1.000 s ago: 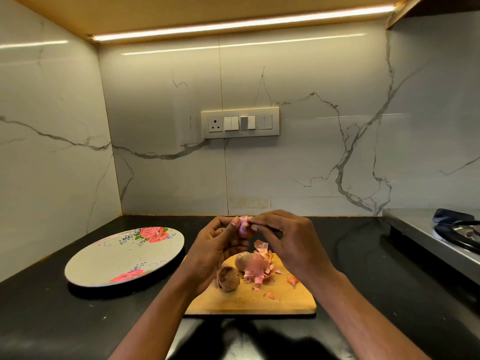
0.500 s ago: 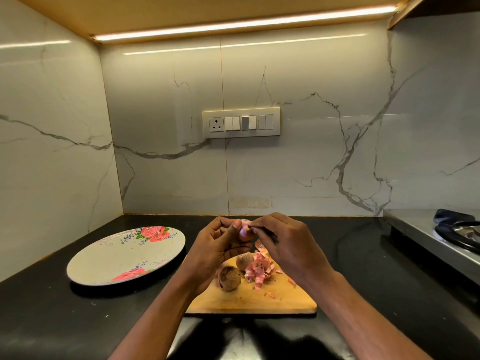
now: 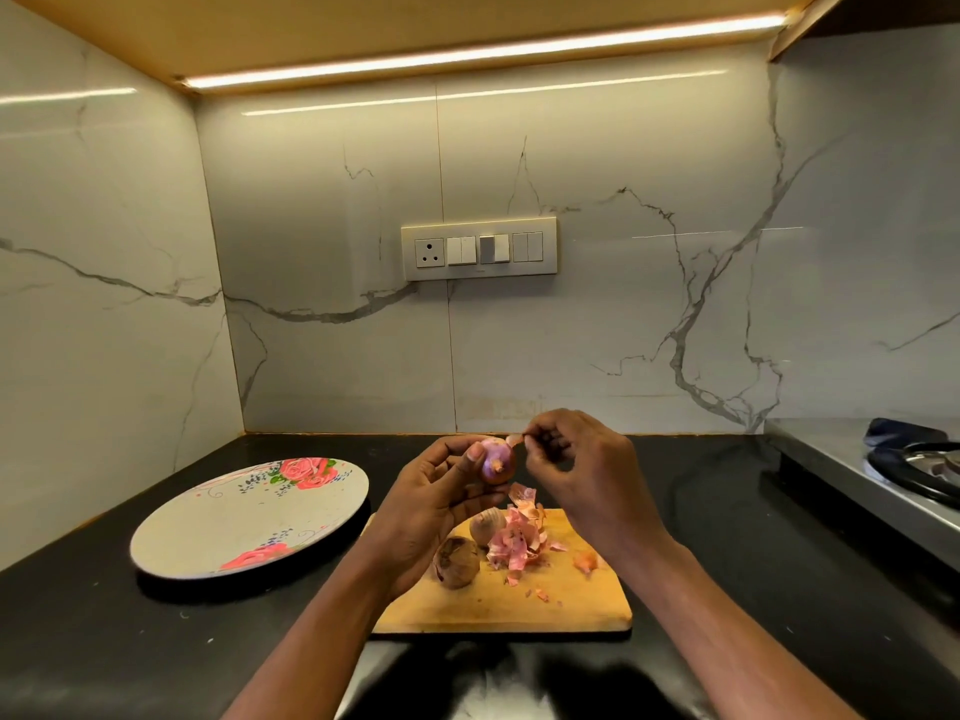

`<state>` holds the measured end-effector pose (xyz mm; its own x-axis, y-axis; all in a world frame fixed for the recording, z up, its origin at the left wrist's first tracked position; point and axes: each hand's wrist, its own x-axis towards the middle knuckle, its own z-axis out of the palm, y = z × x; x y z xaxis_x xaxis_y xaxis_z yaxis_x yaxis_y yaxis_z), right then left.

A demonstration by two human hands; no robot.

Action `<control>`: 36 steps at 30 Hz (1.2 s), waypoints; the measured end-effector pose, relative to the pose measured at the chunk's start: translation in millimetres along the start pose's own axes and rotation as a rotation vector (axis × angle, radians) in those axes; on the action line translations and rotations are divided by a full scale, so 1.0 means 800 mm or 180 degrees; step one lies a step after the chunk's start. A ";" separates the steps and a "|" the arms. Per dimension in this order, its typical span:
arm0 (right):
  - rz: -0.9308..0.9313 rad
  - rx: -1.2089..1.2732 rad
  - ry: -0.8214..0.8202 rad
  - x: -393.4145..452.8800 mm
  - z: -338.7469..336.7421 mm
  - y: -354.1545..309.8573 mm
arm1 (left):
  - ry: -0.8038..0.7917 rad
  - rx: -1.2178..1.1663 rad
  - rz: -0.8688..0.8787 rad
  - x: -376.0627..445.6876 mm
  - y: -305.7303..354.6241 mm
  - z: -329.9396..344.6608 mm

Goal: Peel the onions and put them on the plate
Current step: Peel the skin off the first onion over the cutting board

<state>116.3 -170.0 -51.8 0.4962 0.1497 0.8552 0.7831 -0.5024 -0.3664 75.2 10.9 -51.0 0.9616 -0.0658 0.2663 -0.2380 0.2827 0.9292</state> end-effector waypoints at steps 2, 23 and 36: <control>0.0217 0.0137 0.0099 0.001 -0.003 0.003 | -0.0009 -0.0010 0.0017 0.000 0.000 0.000; 0.0469 0.0396 -0.0408 -0.003 0.003 -0.007 | 0.0210 -0.0074 0.0068 0.004 0.001 -0.003; 0.0588 0.0616 -0.0484 -0.002 0.004 -0.011 | 0.0213 -0.0011 0.0057 0.003 0.000 -0.001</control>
<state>109.7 -163.4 -51.3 0.6759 0.2040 0.7082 0.7240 -0.3637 -0.5862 77.9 11.3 -50.7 0.9642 0.0035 0.2650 -0.2548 0.2866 0.9235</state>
